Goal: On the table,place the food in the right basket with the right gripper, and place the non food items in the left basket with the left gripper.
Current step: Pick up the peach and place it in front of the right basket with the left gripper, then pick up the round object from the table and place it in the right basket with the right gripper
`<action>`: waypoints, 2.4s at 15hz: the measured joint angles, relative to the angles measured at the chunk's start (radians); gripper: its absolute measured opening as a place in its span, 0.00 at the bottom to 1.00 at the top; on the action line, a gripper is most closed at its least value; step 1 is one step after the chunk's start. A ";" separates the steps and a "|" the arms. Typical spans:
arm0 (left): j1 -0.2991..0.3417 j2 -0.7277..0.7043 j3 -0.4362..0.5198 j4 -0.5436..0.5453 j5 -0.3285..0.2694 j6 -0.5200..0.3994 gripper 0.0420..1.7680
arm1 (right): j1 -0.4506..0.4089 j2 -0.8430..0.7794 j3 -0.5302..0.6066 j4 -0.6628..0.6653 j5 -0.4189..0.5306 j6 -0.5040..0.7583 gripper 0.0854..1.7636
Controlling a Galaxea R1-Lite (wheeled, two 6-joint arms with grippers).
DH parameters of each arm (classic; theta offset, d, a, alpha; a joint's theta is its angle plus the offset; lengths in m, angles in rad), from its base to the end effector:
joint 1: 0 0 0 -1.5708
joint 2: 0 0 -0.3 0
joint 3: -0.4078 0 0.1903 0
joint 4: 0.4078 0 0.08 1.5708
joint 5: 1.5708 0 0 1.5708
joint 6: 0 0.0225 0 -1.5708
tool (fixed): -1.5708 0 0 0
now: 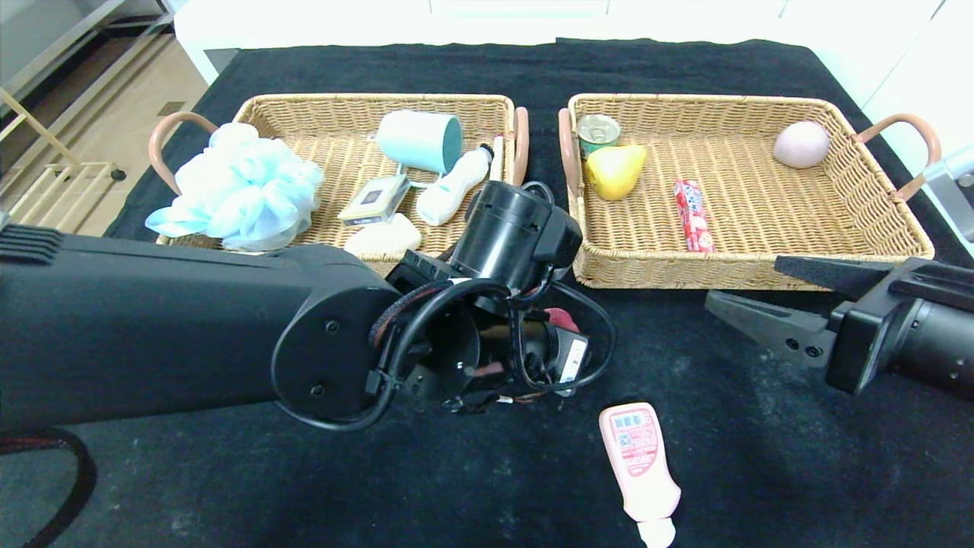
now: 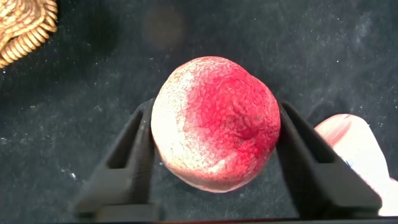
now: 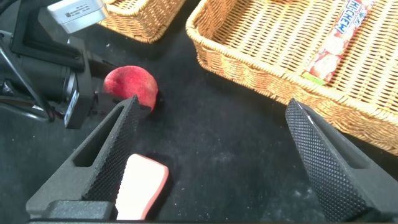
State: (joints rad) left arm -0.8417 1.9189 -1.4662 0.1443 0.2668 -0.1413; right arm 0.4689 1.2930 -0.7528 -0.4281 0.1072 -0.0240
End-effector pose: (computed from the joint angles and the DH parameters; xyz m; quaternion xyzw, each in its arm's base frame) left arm 0.2553 -0.2769 0.2163 0.0897 0.2686 -0.2526 0.9252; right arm 0.1845 0.0962 0.2519 -0.0216 0.0517 0.2843 0.9571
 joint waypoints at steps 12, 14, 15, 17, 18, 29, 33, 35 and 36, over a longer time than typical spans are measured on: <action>-0.012 -0.092 0.040 0.005 0.020 0.011 0.91 | 0.012 0.006 0.009 0.000 -0.001 0.000 0.97; -0.013 -0.152 0.080 0.005 0.018 0.021 0.92 | 0.012 0.012 0.009 0.000 -0.002 -0.001 0.97; -0.013 -0.184 0.107 0.001 0.016 0.027 0.93 | 0.012 0.015 0.009 0.000 -0.002 -0.001 0.97; -0.011 -0.258 0.166 -0.004 0.006 0.037 0.94 | 0.012 0.020 0.010 -0.001 -0.005 -0.002 0.97; -0.011 -0.297 0.200 -0.011 -0.006 0.047 0.94 | 0.011 0.021 0.010 -0.002 -0.005 -0.002 0.97; 0.085 -0.645 0.732 -0.436 -0.327 0.191 0.96 | 0.039 0.035 0.021 0.003 -0.005 0.000 0.97; 0.124 -0.719 0.791 -0.441 -0.337 0.214 0.96 | 0.053 0.043 0.025 0.011 -0.006 0.000 0.97; 0.128 -0.741 0.799 -0.440 -0.337 0.217 0.96 | 0.069 0.047 0.028 0.017 -0.008 0.000 0.97; 0.129 -0.750 0.802 -0.430 -0.339 0.217 0.96 | 0.076 0.049 0.027 0.032 -0.026 0.000 0.97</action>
State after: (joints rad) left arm -0.7130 1.1685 -0.6643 -0.2862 -0.0721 0.0760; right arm 0.5449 1.3417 -0.7253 -0.3957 0.0813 -0.0238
